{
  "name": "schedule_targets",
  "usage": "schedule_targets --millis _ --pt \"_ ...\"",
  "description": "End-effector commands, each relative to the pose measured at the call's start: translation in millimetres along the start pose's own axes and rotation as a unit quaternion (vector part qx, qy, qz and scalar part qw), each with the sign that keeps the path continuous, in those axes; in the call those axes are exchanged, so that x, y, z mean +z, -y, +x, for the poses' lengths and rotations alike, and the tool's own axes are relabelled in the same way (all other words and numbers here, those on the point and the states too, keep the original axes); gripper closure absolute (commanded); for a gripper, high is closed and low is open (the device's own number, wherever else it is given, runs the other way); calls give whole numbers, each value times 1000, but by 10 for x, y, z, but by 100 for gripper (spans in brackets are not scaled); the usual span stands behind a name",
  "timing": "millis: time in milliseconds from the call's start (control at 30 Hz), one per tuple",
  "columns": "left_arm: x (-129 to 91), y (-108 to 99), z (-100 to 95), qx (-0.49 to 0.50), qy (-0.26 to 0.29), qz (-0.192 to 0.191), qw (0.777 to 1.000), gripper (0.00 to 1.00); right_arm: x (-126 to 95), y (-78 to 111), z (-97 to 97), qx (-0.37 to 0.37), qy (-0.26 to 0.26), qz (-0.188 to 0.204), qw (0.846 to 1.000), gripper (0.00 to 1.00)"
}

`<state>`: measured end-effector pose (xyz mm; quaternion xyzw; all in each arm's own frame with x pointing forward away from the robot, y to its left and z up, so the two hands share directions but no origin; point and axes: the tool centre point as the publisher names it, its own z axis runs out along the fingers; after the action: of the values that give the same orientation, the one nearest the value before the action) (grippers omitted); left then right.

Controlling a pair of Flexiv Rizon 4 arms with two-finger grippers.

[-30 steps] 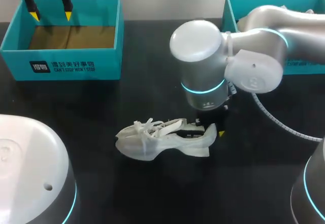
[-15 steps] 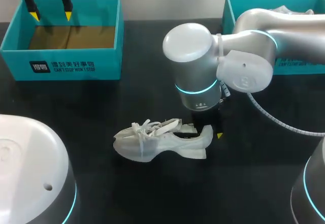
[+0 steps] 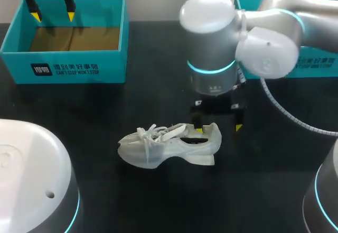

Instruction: Take the shoe out of the shoebox, open the shoe tongue, remove and reinsert the insole, then place the shoe into the shoebox

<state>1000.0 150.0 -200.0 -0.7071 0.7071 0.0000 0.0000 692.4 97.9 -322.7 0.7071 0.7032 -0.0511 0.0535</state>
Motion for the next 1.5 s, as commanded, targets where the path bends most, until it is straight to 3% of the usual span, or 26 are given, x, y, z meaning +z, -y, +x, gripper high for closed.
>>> schedule_targets --millis 33,367,467,867,1100,1300,1400,1500 --pt "0 0 1 0 0 0 1000 0 -332 96 -402 -16 -64 -14 998 0" --pt "0 0 1 0 0 0 1000 0 -621 153 -706 -94 -124 -30 987 0" --pt "0 0 1 0 0 0 1000 0 -695 210 -790 -212 -168 -45 962 0" --pt "0 0 1 0 0 0 1000 0 -678 174 -795 -219 -178 -45 958 0" --pt "0 0 1 0 0 0 1000 0 -640 -44 -910 -268 -200 -145 931 0" --pt "0 0 1 0 0 0 1000 0 -608 -87 -1030 -311 -247 -228 889 0" --pt "0 0 1 0 0 0 1000 0 -465 -123 -1120 -330 -256 -206 885 0" --pt "0 0 1 0 0 0 1000 0 -465 -123 -1120 -330 -256 -206 885 0"
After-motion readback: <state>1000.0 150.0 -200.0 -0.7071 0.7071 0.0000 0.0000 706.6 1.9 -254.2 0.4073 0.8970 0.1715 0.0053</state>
